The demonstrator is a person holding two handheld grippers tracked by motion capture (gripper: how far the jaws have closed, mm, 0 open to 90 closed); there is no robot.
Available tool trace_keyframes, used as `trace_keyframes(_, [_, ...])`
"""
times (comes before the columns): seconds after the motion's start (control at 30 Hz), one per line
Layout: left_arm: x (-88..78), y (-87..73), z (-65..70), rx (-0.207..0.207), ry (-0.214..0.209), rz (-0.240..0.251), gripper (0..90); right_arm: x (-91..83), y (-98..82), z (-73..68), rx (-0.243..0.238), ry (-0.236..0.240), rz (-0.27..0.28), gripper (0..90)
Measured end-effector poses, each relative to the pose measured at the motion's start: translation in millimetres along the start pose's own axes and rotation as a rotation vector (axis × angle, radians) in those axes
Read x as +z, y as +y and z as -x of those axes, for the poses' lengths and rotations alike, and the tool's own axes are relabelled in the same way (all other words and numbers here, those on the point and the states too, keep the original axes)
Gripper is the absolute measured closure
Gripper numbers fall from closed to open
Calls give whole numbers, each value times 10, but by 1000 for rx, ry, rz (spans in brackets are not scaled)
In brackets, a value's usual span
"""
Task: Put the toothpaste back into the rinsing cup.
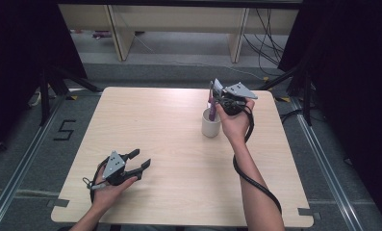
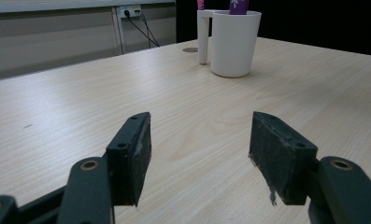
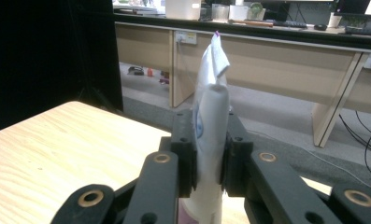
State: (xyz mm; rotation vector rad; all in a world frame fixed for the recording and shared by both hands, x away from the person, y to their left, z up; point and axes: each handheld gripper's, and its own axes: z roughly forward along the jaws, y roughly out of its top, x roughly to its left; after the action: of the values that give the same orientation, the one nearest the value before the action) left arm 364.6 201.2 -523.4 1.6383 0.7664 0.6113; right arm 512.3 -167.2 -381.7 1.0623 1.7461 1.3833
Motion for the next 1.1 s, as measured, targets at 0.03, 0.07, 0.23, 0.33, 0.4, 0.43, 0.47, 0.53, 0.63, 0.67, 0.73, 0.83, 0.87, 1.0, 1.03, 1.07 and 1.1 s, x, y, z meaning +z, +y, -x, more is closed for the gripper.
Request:
trace_keyframes(0.03, [0, 0, 0, 0, 0, 0, 389, 4, -14, -3, 0, -7, -5, 790])
trace_keyframes(0.07, [0, 0, 0, 1, -1, 1, 389, 13, -23, 11, -16, -4, -7, 790])
trace_keyframes(0.23, [0, 0, 1, 0, -1, 1, 389, 44, -75, 21, -21, -15, -10, 790])
trace_keyframes(0.33, [0, 0, 0, 1, -1, 1, 388, 56, -104, 8, 4, -13, -24, 789])
trace_keyframes(0.4, [-1, 0, 0, 0, -1, 1, 388, 68, -125, 17, -7, -19, -22, 789])
trace_keyframes(0.43, [0, 0, 0, 1, -1, 1, 388, 79, -136, 23, -10, -8, -27, 789])
trace_keyframes(0.47, [0, 0, -1, 1, 0, 0, 388, 80, -146, 14, 1, -12, -34, 789])
trace_keyframes(0.53, [0, 0, 0, 0, 0, 1, 388, 89, -166, 15, -1, -11, -38, 789])
trace_keyframes(0.63, [0, 0, 0, -1, 0, 1, 388, 111, -198, 12, 2, -15, -41, 789])
trace_keyframes(0.67, [0, 0, 0, 0, 0, 1, 388, 112, -204, 11, 6, -15, -45, 789])
trace_keyframes(0.73, [1, 0, 1, 1, 0, 0, 388, 111, -216, 4, 14, -15, -56, 789])
trace_keyframes(0.83, [1, 0, 1, 2, -2, 0, 388, 131, -237, 12, 1, -15, -49, 789])
trace_keyframes(0.87, [1, 0, 1, 2, -1, 0, 388, 128, -241, 6, 10, -14, -55, 789])
trace_keyframes(1.0, [2, 0, 1, 2, -2, 0, 388, 145, -270, 5, 16, -15, -63, 788])
trace_keyframes(1.03, [2, 0, 1, 3, -2, 0, 388, 152, -276, 18, -5, -14, -56, 788])
trace_keyframes(1.07, [2, 0, 2, 3, -2, 1, 388, 153, -283, 17, -5, -14, -62, 788])
trace_keyframes(1.1, [1, 0, 2, 4, -2, 0, 388, 155, -289, 8, 6, -13, -67, 788])
